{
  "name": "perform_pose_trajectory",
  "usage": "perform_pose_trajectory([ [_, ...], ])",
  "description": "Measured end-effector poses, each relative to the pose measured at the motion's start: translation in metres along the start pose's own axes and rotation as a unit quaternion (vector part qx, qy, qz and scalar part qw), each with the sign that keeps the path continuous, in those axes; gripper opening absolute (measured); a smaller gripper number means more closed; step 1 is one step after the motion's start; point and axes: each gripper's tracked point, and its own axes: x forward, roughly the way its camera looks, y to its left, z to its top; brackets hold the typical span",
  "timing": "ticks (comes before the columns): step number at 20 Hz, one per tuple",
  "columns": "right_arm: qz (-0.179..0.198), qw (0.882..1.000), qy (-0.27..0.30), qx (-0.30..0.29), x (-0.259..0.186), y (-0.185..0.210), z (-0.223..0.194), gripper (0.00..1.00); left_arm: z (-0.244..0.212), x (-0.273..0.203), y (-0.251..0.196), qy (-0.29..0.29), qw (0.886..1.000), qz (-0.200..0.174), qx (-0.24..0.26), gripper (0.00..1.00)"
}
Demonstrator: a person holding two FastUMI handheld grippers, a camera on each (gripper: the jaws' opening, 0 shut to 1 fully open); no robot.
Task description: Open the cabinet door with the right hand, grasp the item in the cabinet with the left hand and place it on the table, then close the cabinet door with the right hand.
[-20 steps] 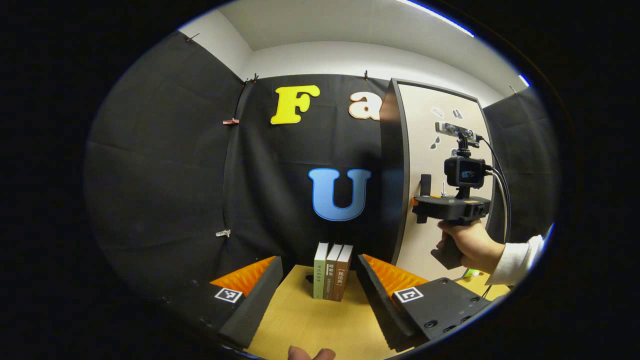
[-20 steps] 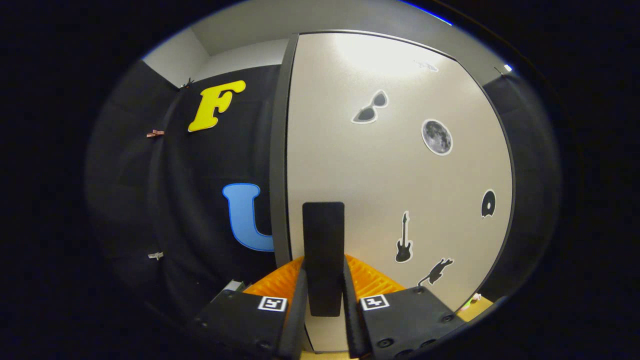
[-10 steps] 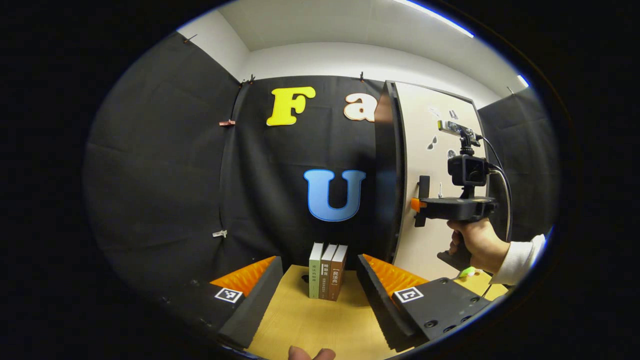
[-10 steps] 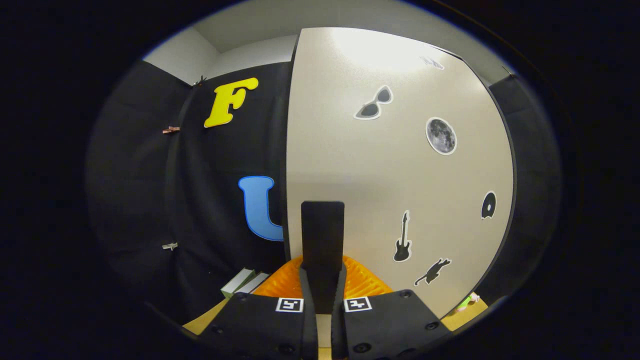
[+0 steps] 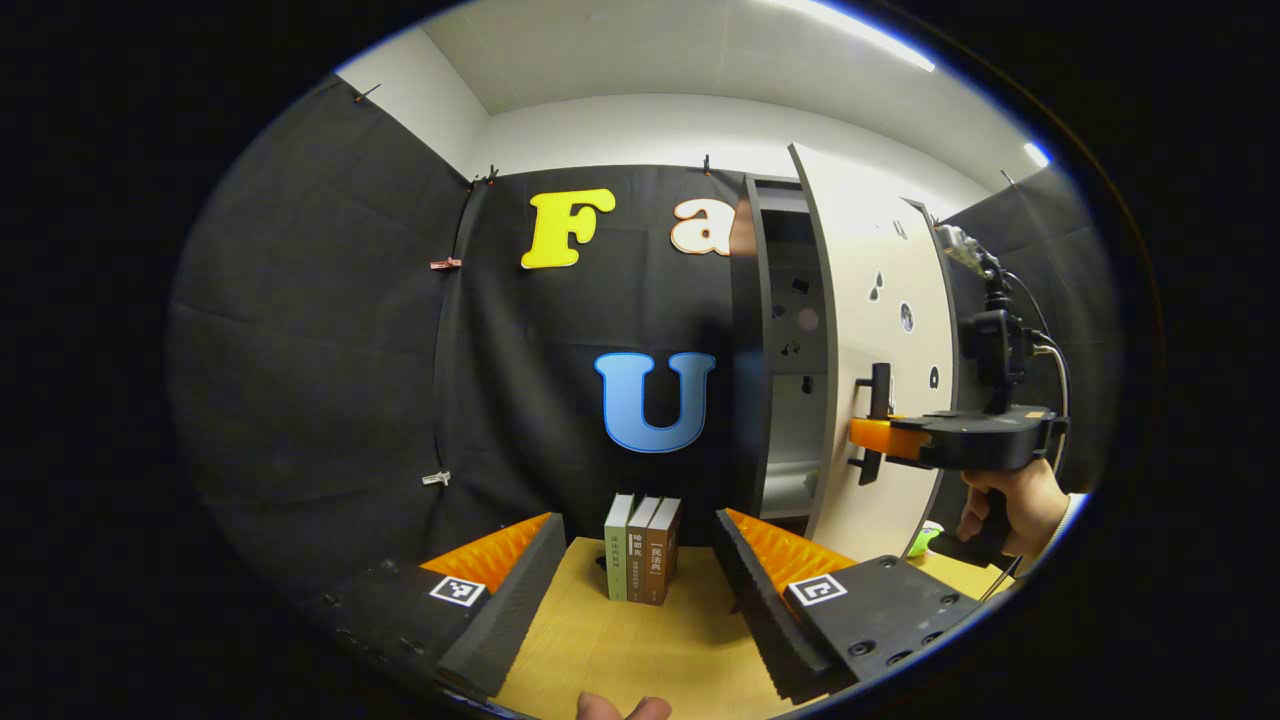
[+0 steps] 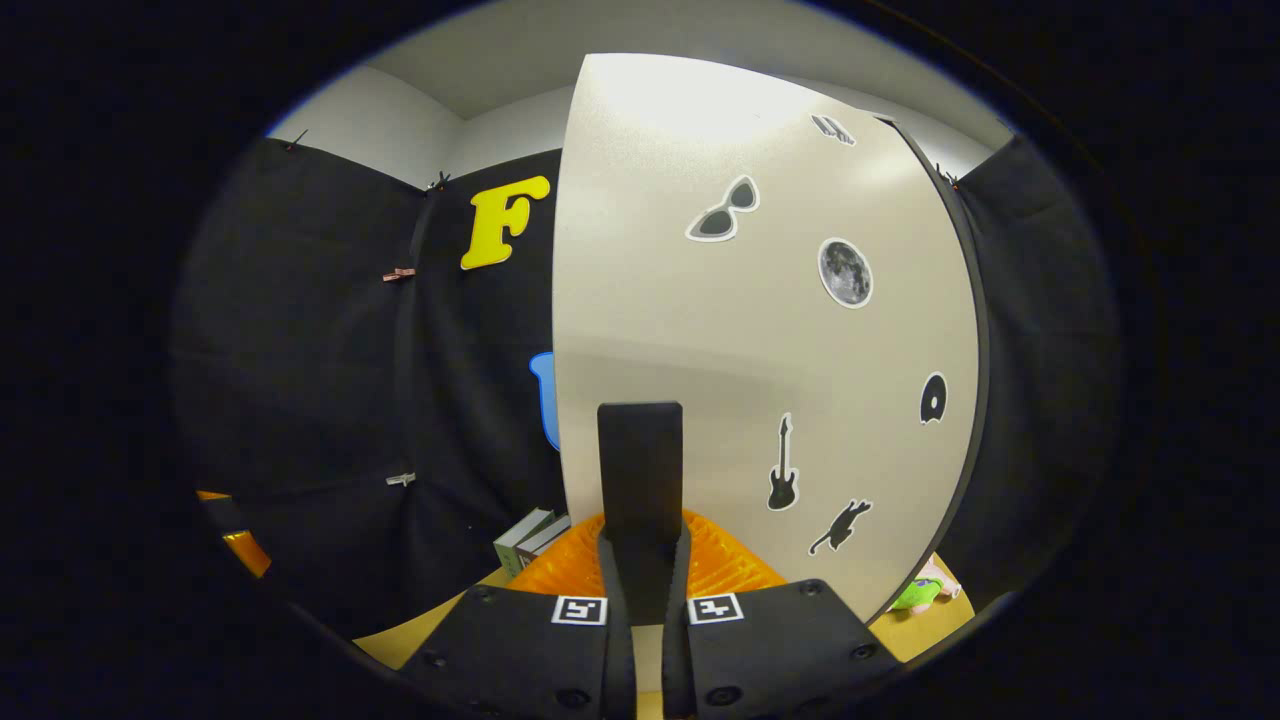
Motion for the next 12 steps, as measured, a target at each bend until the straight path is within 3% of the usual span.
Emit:
perform_pose_trajectory([
  [6, 0.017, 1.000, 0.010, 0.007, -0.034, -0.013, 0.002, 0.14, 0.007, -0.009, -0.019, -0.005, 1.000, -0.003, 0.004, 0.94],
  [12, -0.003, 1.000, 0.008, 0.006, -0.066, -0.041, 0.006, 0.14, 0.010, -0.011, -0.044, -0.007, 1.000, -0.022, 0.002, 0.94],
])
